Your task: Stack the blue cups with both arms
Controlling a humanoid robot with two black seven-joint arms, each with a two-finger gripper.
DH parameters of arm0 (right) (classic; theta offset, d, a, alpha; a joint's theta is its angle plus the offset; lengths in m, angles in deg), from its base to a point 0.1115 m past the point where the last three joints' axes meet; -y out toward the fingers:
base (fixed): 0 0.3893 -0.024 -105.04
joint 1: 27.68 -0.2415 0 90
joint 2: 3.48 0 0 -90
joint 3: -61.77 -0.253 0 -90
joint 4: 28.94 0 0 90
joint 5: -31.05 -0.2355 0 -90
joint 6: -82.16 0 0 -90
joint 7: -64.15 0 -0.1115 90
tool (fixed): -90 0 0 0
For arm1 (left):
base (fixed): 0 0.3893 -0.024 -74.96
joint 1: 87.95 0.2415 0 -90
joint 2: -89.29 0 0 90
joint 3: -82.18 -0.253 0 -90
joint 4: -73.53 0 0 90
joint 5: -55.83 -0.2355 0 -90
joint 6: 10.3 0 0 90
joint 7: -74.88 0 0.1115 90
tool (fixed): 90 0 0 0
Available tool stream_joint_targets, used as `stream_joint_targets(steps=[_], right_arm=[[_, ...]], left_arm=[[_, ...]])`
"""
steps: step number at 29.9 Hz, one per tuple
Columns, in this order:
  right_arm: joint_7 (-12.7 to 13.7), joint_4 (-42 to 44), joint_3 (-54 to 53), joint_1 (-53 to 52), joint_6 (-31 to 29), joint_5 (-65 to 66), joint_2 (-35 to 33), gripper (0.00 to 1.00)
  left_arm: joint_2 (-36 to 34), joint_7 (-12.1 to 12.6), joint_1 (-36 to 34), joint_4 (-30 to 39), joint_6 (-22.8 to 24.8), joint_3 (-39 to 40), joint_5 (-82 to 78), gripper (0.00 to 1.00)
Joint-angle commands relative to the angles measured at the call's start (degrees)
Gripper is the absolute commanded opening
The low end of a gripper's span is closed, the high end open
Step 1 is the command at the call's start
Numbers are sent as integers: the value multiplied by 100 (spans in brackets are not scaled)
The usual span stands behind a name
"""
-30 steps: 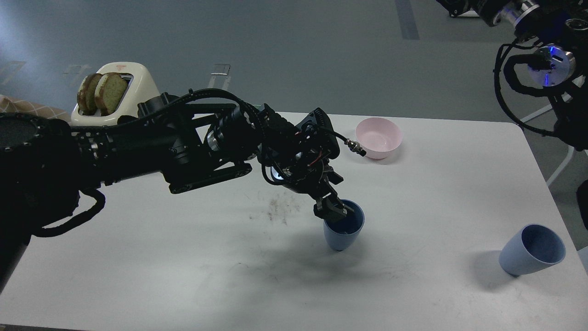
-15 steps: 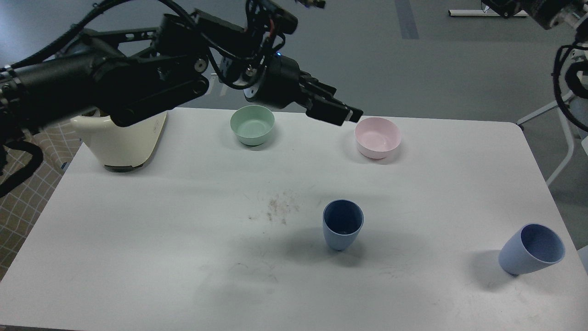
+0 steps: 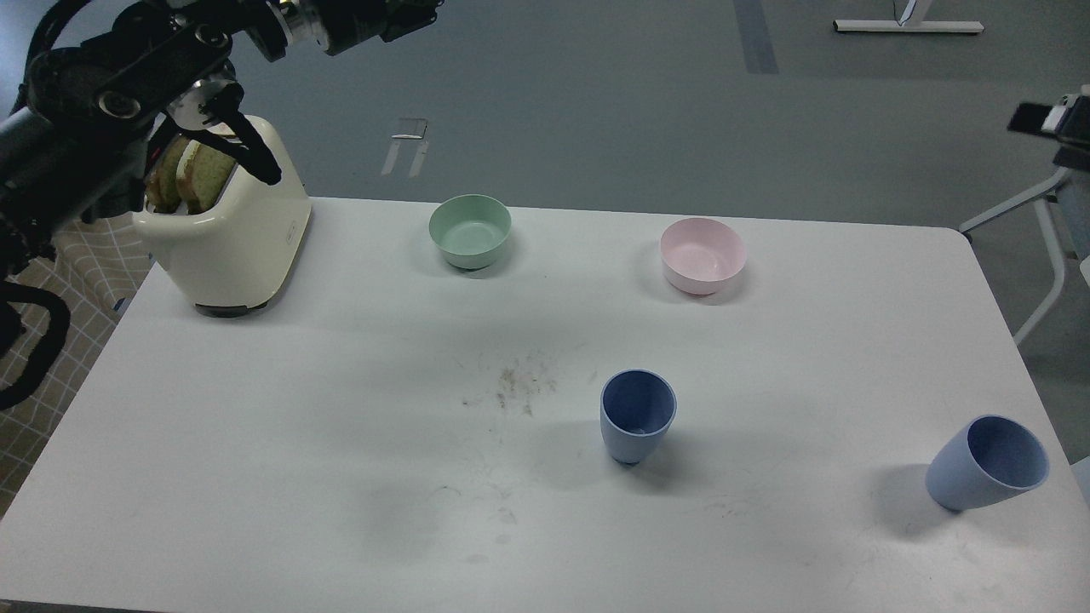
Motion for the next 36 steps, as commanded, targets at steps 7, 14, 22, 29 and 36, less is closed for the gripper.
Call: stream_joint_targets(steps=[7,14,22,29,36], right_arm=[[3,-569,183,1238,0,1529,-600,100],[12,-543,859,1318,0,2144,-547,100],[21,-351,948,1449,0,2426,-363,100],[30,-60,956,1607,0,2426,50,100],[30,-51,956,1757,0,2443,253,93]], left_arm=[[489,-1,199,-312,1,41,357,97],[611,-1,331,-312,1,67,357,97],[673,-1,454,-312,1,85,357,97],[673,-1,454,-312,1,85,357,97],[656,-1,463,-312,1,76,348,97]])
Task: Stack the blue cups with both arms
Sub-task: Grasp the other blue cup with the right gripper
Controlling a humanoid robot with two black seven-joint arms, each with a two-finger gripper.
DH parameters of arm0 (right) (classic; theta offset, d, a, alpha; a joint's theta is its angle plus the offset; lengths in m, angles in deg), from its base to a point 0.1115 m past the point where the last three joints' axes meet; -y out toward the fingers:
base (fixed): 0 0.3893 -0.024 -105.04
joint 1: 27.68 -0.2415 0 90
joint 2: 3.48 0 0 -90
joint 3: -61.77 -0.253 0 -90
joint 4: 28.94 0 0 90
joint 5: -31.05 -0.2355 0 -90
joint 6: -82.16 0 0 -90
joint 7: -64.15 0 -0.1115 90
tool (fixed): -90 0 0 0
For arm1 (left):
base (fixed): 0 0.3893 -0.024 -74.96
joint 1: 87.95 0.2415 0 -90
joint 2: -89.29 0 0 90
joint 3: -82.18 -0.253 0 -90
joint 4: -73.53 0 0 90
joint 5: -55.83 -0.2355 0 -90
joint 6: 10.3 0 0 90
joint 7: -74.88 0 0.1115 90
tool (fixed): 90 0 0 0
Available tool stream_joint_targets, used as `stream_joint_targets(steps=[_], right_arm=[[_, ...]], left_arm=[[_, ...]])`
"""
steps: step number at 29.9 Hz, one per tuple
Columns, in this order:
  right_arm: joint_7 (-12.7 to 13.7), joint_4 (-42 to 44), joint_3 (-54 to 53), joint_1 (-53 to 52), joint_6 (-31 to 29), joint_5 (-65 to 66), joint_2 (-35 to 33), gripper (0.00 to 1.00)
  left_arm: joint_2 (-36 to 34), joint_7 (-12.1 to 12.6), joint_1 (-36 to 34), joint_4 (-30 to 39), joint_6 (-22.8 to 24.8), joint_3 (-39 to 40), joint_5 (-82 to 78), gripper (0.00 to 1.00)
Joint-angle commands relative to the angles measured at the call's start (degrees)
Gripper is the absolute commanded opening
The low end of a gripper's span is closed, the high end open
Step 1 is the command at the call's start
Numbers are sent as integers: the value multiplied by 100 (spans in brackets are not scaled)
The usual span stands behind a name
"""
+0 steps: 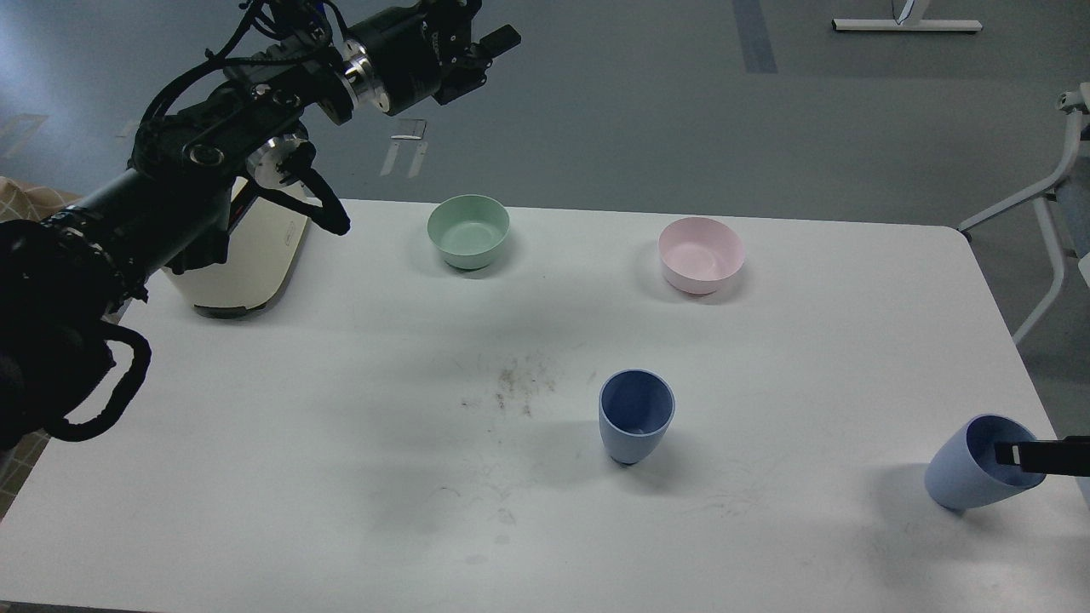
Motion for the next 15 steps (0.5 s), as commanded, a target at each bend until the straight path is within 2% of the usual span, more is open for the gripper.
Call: stream_joint_targets(steps=[1,3,4,6,9,11,12,13,15], right_arm=[[0,8,-12,90,-1,24,83,84],[0,17,-12,117,13,59,92,73],[9,17,-12,126,83,155,101,59],[9,26,-12,134,110,313,101,44],[9,35,-12,161,136,358,92,38],[17,35,-12,161,206,358,92,30],[17,26,-12,161,207,358,92,12],[35,26,-21,161,207,358,92,0],[105,26,-30,152,207,358,83,0]], left_arm=[[-9,0,9,0,0,-8,-5,97],[-9,0,18,9,0,-8,-5,97],[-9,0,35,9,0,1,-5,97],[-8,0,44,26,0,1,-5,97],[-9,0,44,26,0,-8,-5,97],[-9,0,53,26,0,-8,-5,97],[-9,0,62,35,0,1,-5,97],[-9,0,62,44,0,1,-5,97],[-9,0,62,44,0,1,-5,97]])
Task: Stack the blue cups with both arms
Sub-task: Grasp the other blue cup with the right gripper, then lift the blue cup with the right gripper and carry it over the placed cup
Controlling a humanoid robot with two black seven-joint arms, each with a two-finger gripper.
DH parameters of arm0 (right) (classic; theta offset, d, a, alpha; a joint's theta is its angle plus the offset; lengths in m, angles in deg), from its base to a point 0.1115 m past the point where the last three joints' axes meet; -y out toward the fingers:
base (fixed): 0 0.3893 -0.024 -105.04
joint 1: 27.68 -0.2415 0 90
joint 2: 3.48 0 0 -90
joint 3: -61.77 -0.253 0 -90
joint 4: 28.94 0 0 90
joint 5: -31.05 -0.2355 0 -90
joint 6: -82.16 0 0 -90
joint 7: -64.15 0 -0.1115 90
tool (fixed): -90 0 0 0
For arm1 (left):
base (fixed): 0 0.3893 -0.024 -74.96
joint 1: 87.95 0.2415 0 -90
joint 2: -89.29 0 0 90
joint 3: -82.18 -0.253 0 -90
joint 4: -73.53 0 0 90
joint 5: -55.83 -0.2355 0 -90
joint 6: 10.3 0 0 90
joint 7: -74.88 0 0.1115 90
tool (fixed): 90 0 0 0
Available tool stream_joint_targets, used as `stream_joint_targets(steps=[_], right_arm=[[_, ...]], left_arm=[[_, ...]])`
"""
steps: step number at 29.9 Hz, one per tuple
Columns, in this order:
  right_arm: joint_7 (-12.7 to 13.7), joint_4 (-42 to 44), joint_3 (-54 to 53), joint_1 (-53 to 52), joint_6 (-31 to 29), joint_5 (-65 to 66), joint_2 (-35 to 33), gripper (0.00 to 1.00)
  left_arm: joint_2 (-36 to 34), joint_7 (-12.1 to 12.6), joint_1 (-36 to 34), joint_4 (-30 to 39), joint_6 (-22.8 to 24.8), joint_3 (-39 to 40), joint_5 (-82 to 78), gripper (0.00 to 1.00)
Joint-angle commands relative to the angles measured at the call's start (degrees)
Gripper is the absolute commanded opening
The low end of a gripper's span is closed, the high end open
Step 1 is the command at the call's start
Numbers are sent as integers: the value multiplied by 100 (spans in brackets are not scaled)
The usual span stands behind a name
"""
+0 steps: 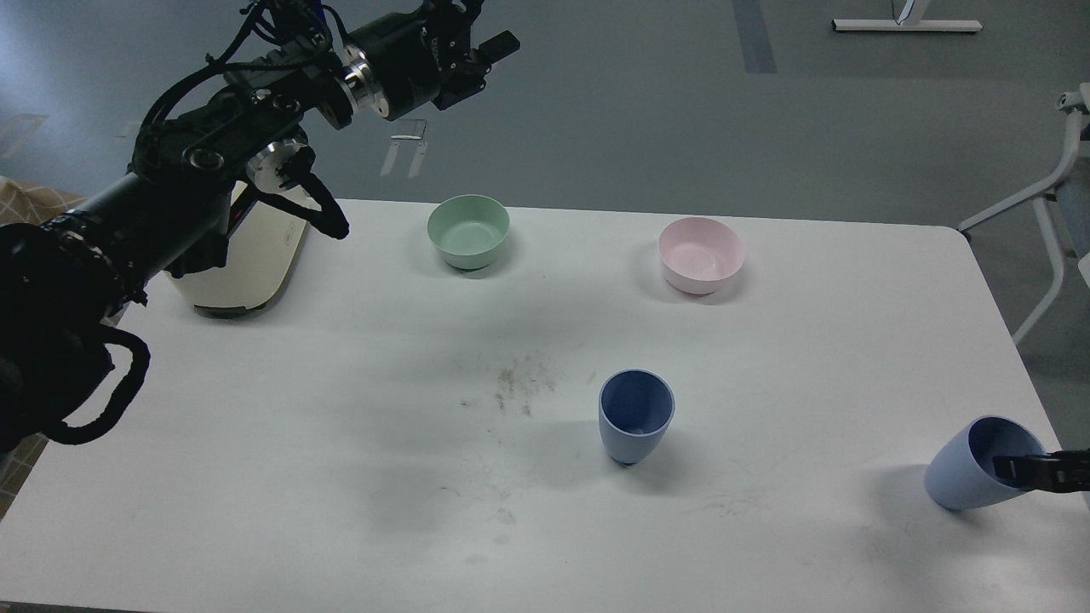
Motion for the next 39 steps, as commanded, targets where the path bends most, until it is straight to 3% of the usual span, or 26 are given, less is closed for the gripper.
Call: stream_joint_targets(steps=[1,8,14,25,39], right_arm=[[77,-6,-32,-8,7,-8,-33,0],[-46,-462,-401,-464,-200,-43,-463,0],[-90,-762,-427,-1818,-200,-8,-534,0],[-81,-437,-305,-3206,-200,484,1389,0],[-99,-778,1883,-5350,-200,142,3104,0]], left_arm=[[-2,0,3,7,0,-4,0,97],[-2,0,12,16,0,-4,0,97],[-2,0,3,7,0,-4,0,97],[-89,0,-6,-2,0,-48,-44,97],[-10,0,-24,-28,0,-65,-70,97]])
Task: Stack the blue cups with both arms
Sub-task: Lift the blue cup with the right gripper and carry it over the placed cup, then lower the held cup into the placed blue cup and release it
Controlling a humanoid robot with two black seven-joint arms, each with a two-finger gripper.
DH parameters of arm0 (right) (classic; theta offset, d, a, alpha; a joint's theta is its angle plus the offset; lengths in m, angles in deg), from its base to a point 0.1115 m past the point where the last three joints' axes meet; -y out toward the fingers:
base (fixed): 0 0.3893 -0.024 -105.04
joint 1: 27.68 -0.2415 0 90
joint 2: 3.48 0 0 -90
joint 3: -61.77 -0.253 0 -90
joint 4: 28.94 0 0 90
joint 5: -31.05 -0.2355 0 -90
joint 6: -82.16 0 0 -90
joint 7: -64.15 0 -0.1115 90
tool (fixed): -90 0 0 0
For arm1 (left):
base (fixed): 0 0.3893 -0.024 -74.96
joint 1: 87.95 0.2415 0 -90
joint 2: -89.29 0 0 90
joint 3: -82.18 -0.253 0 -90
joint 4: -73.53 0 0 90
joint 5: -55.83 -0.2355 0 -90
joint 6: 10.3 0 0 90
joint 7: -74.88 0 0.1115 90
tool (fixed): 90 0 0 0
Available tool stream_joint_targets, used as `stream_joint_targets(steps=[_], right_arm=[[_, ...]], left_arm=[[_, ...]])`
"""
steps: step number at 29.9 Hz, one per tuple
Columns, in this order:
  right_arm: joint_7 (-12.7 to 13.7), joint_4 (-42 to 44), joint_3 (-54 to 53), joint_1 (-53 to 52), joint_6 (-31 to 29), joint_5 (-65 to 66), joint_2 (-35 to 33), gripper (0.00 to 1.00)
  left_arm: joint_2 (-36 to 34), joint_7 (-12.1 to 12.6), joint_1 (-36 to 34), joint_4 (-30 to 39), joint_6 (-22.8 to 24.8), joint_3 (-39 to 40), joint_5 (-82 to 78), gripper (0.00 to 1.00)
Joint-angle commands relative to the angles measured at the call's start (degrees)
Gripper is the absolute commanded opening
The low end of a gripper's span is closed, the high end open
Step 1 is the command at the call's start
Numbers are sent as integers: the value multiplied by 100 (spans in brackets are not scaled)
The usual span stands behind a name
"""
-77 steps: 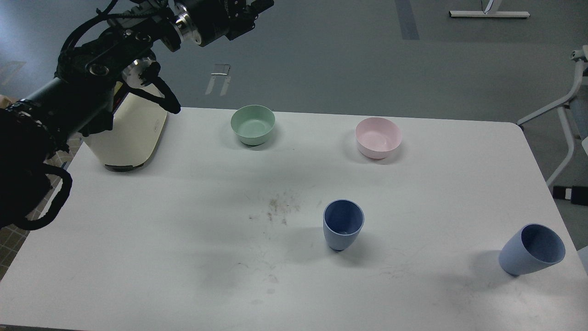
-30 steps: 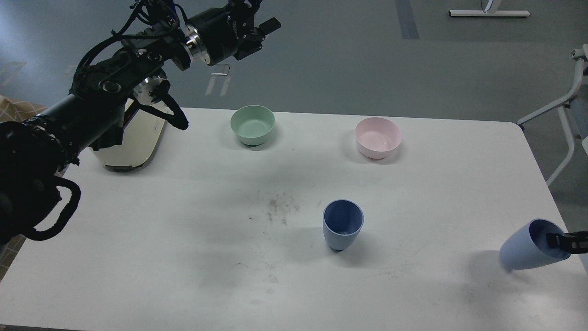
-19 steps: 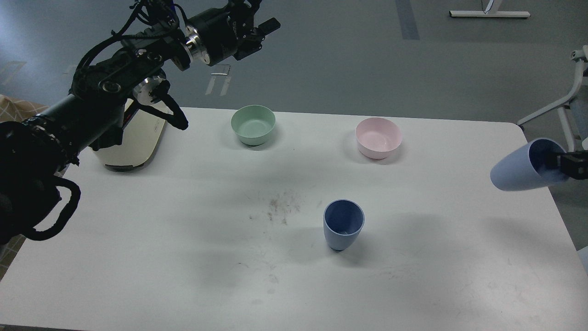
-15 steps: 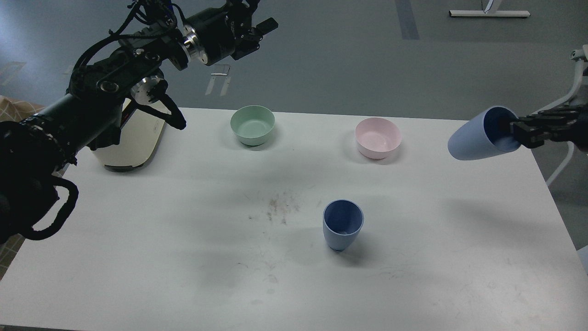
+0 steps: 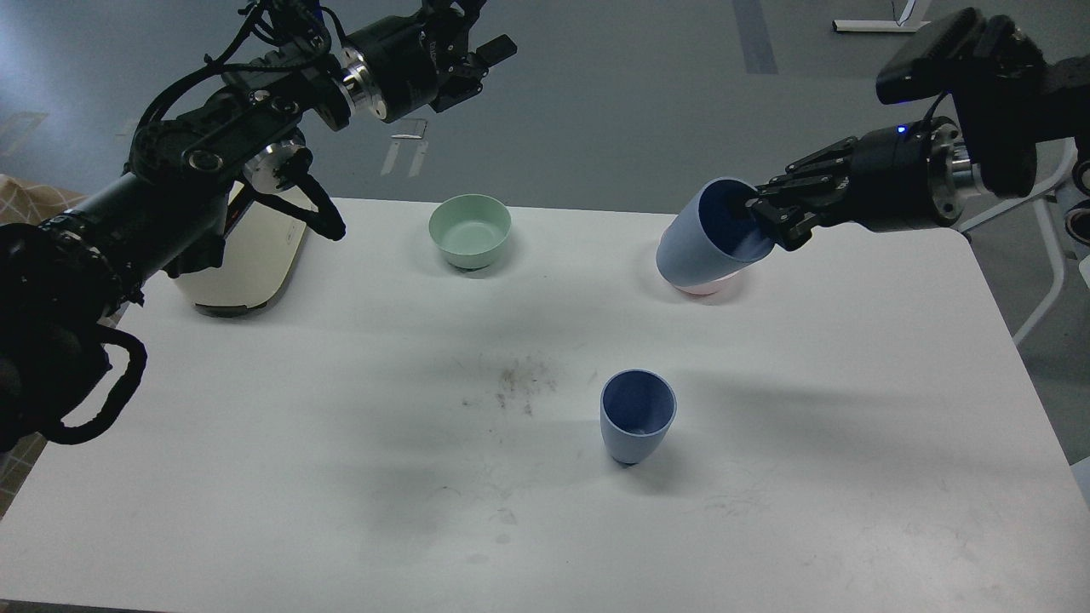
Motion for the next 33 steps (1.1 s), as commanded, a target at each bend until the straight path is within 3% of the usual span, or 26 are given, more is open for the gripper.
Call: stream_joint_targets(steps=[1,13,33], right_arm=[[0,-401,507,-475,-1,-222,270,0],[0,-745,1298,-687,-1,-645,270,0],[44,-543,1395,-441,-1,-592,596,0]], left_arm=[[2,0,-16,-7,0,-3,-11,97],[2,0,-34,2,0,-3,-2,97],[-68,0,-16,2,0,15,-2,97]])
